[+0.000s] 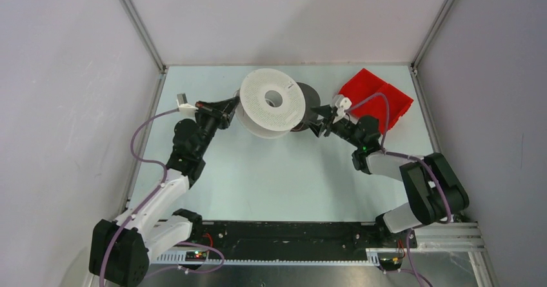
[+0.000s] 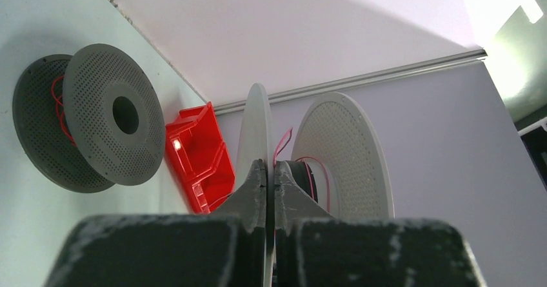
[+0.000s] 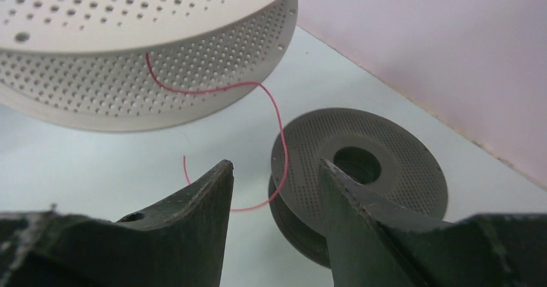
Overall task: Wrap the cables
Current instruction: Wrap the cable around the cable reel.
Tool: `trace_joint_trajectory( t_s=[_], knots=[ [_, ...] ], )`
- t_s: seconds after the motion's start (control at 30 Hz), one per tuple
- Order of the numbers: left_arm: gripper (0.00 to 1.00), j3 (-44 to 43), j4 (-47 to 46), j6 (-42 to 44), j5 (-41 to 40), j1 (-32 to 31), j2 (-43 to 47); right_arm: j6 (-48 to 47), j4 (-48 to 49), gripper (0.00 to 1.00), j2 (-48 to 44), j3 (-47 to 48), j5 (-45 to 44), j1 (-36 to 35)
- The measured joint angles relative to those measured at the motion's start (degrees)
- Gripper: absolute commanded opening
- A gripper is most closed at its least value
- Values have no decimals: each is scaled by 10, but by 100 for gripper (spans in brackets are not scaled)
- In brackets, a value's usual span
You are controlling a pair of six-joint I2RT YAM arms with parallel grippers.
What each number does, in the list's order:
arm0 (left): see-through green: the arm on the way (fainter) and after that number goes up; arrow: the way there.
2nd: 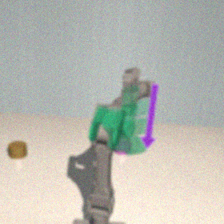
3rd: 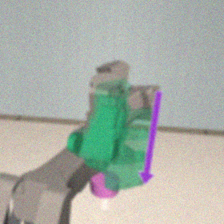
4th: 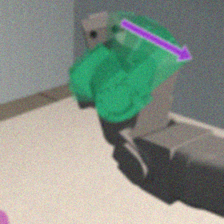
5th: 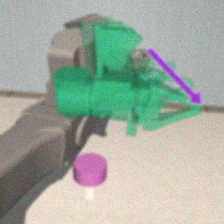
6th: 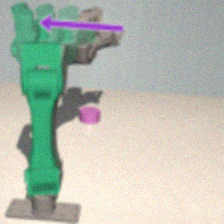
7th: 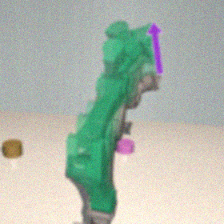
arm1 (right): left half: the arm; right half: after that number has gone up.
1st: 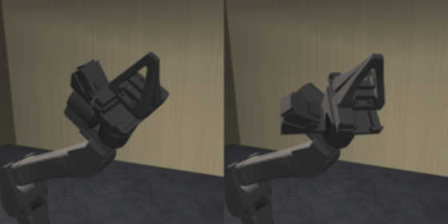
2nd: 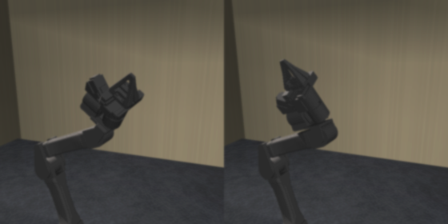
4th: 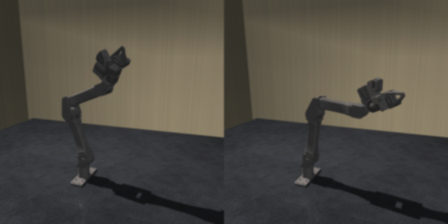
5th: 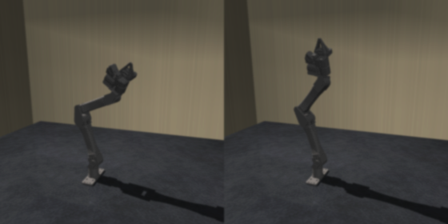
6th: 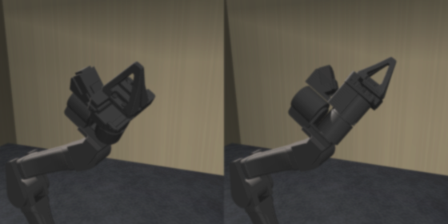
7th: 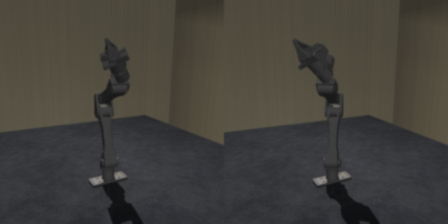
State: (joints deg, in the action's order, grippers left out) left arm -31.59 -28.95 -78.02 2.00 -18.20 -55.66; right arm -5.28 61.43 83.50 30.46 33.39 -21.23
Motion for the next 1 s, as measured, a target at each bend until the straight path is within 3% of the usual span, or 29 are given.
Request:
trace_joint_trajectory(
  t_s=[0.23,0.3,0.33,0.4,0.57,0.8,1.0],
  knots=[
    [0,0,0,0,2,0,4,83,56,51,54,21,37,1],
    [0,0,0,0,2,0,4,101,63,38,64,21,44,1],
    [0,0,0,0,2,0,5,106,64,18,67,21,45,1],
    [0,0,0,0,1,0,6,121,63,0,70,21,48,1],
    [0,0,0,5,-18,1,15,136,28,0,52,21,42,-14],
    [0,-10,0,37,-57,11,22,51,-150,0,-102,19,-27,-140],
    [0,-19,0,50,-65,12,22,18,-219,0,-148,19,-52,-165]
  ],
)
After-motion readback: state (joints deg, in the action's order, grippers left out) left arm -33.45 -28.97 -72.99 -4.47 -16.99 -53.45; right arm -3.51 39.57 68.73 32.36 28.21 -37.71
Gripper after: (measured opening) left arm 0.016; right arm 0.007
